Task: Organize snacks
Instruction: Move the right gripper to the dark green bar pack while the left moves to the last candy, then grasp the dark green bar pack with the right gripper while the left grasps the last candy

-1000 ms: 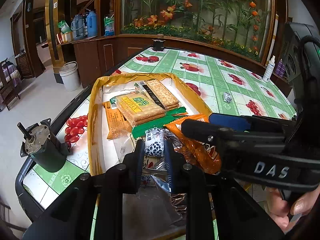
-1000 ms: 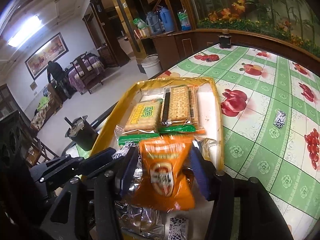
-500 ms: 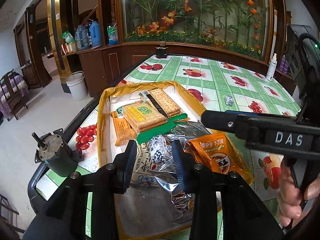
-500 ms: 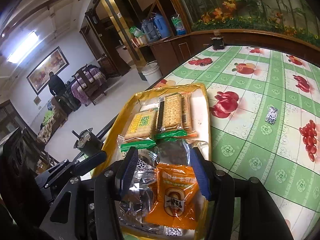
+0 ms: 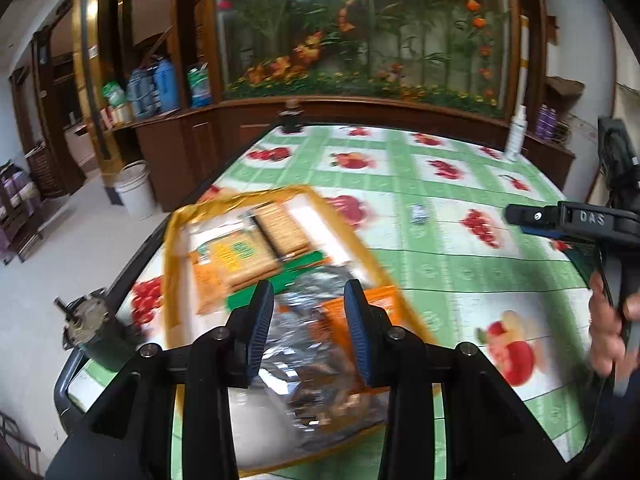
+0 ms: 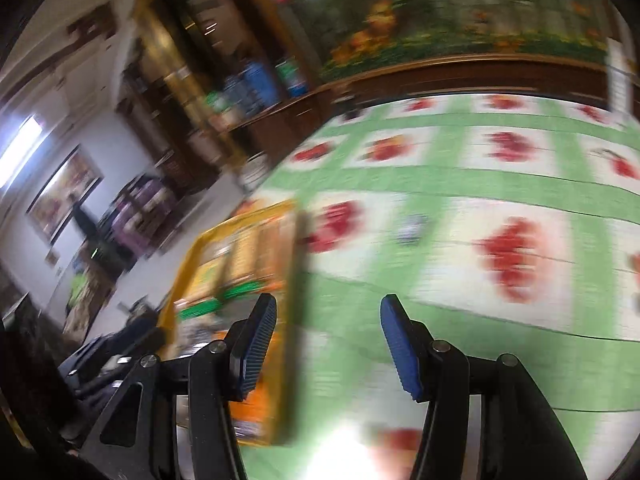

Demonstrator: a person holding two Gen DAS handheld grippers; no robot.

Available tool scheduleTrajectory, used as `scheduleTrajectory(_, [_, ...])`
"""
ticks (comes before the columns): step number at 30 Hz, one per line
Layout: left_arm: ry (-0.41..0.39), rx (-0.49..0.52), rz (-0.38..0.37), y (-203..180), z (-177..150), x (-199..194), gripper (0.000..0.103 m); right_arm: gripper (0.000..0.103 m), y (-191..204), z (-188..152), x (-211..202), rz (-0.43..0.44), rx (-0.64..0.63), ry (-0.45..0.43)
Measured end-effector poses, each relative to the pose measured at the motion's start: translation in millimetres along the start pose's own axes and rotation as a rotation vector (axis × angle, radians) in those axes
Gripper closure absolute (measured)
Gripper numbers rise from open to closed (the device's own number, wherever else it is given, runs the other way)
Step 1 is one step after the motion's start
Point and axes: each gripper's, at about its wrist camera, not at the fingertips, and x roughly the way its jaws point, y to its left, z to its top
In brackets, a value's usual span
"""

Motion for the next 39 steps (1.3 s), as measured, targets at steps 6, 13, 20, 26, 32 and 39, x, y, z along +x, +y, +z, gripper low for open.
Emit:
scheduleTrajectory(6, [0.022,0.050,-0.112,-38,3,6,0.069,0.045,-100,-4,-46,-0.468,0.118,-0.066])
scheduleTrajectory(13, [0.054,0.130,-0.161,-77,0,11,0.069,0.047,-158,-18,-50,-0.614,0.232,0.034])
scheduleTrajectory(20, [0.110,0.140,-0.189,-85,5,24,0.069,0.040,-139,-23,-37,-0.617,0.150,0.069])
scheduleTrajectory(26, [0.167,0.095,-0.233,-90,31,40,0.069,0.044,-119,-16,-52,-0.116,0.197,-0.011])
scheduleTrajectory(32, [0.245,0.080,-0.241,-114,81,89,0.069,0.041,-140,-18,-79,-0.204,0.309,-0.110])
scheduleTrajectory(39, [0.399,0.042,-0.145,-126,95,183,0.069,0.041,-165,-13,-94,-0.289,0.383,-0.141])
